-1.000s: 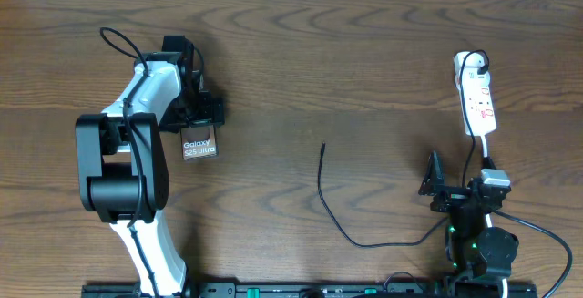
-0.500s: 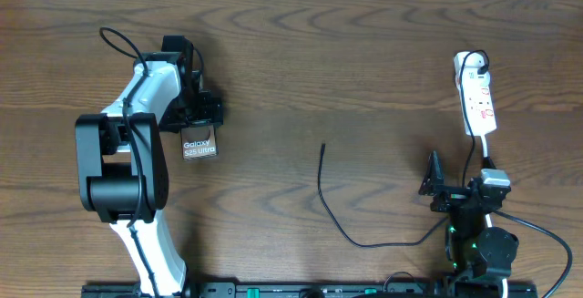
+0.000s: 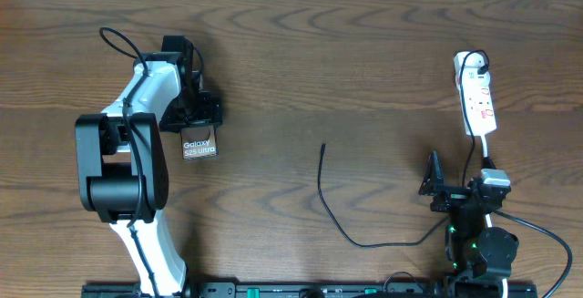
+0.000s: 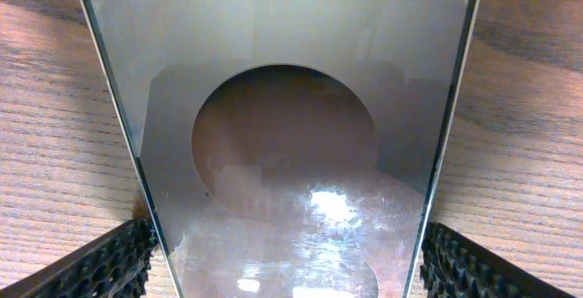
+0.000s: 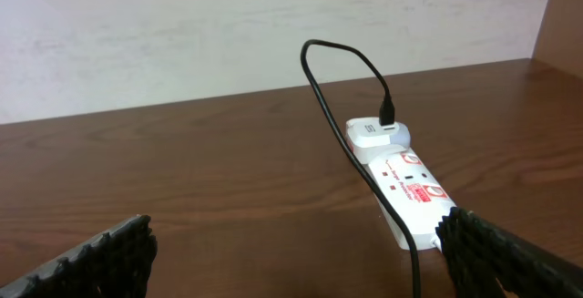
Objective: Plug charger to phone and switch on socket
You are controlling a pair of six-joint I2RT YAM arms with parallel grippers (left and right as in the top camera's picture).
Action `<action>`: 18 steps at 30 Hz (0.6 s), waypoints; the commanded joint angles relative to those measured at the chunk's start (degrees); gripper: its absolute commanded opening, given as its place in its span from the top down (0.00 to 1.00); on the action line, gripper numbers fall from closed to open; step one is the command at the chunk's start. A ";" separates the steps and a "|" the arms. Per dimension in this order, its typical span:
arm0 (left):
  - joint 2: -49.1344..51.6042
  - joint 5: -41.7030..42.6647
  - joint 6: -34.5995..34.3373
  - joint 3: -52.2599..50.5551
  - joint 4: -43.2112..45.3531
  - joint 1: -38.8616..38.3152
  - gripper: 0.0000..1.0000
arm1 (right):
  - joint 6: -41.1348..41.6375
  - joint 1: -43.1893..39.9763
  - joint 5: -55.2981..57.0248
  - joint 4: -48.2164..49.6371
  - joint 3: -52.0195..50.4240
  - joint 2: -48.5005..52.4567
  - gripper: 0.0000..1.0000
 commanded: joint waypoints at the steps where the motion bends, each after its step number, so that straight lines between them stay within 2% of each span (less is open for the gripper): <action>1: 1.18 0.11 0.57 -0.39 -0.35 0.24 0.10 | -0.76 0.44 0.28 -0.28 -0.07 -0.33 0.01; 4: 1.18 0.11 0.57 -0.39 -0.35 0.24 0.13 | -0.76 0.44 0.26 -0.28 -0.07 -0.33 0.01; 18: 1.18 0.11 0.57 -0.39 -0.35 0.24 0.14 | -0.79 0.44 0.26 -0.28 -0.07 -0.33 0.01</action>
